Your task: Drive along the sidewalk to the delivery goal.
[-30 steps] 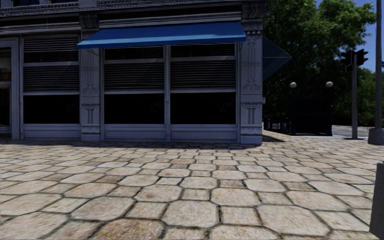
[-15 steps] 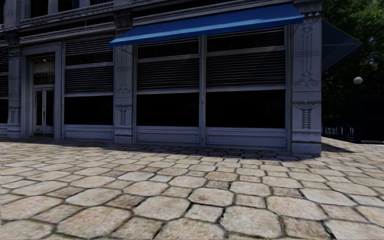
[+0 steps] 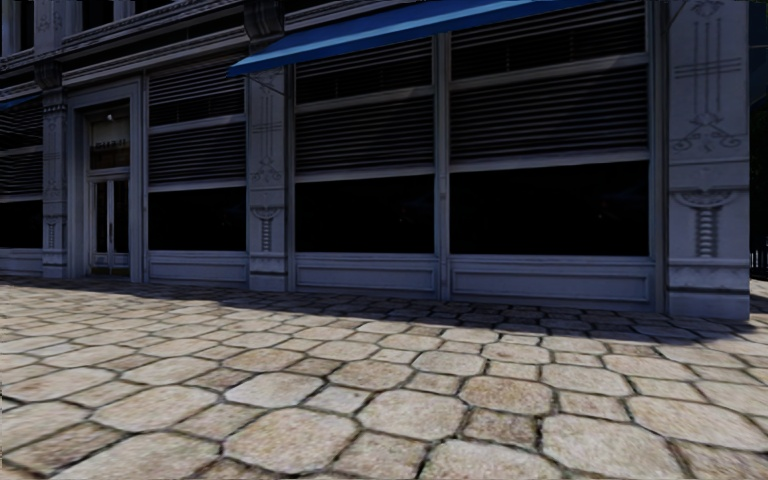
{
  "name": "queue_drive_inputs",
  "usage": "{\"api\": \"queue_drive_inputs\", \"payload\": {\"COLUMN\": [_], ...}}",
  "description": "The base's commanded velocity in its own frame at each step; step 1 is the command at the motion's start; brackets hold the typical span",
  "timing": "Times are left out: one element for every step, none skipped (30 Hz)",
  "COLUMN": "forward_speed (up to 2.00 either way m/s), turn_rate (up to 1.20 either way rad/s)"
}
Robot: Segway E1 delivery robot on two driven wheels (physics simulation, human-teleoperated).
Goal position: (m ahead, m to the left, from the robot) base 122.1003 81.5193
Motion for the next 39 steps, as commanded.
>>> {"api": "queue_drive_inputs", "payload": {"forward_speed": [1.55, 1.55, 1.55, 1.55, 1.55, 1.55, 1.55, 1.55, 1.55, 1.55, 1.55, 1.55, 1.55, 1.55, 1.55, 1.55, 1.55, 1.57, 1.57, 2.00, 2.00, 2.00, 2.00, 2.00, 2.00, 2.00, 2.00, 2.00, 2.00, 2.00, 2.00, 2.00, 2.00, 2.00, 2.00, 2.00, 2.00, 2.00, 2.00], "turn_rate": [0.60, 0.60, 0.60, 0.60, 0.60, 0.60, 0.60, 0.60, 0.60, 0.60, 0.60, 0.60, 0.60, 0.60, 0.60, 0.60, 0.60, 0.60, 0.60, 0.60, 0.60, 0.60, 0.60, 0.60, 0.60, 0.60, 0.60, 0.60, 0.60, 0.60, 0.60, 0.60, 0.60, 0.60, 0.60, 0.60, 0.60, 0.60, 0.60]}}
